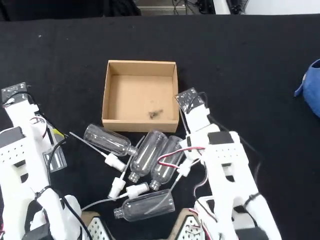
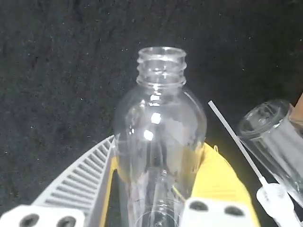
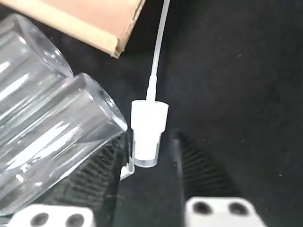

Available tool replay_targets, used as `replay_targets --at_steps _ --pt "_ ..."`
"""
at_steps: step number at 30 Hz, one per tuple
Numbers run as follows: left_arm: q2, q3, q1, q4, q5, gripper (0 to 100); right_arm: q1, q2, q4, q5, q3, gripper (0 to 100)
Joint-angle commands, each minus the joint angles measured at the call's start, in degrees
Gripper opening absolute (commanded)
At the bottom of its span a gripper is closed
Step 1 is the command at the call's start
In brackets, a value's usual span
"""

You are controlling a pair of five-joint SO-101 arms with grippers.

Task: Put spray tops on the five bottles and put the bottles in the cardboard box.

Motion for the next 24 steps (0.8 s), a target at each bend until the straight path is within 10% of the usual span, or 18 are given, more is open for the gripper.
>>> replay_targets --at_steps 1,13,24 --pt "-1.85 -0.48 0.66 -0.53 0.62 3 -0.97 3.03 -1.76 -0.26 -5.05 17.2" --pt "-1.85 -0.48 0.57 -0.53 0.62 3 2.55 7.43 -10.55 0.26 -0.13 15.5" --pt "-1.85 -0.48 0.75 -0.62 0.53 3 25.23 7.69 -8.18 11.87 -4.35 2.2"
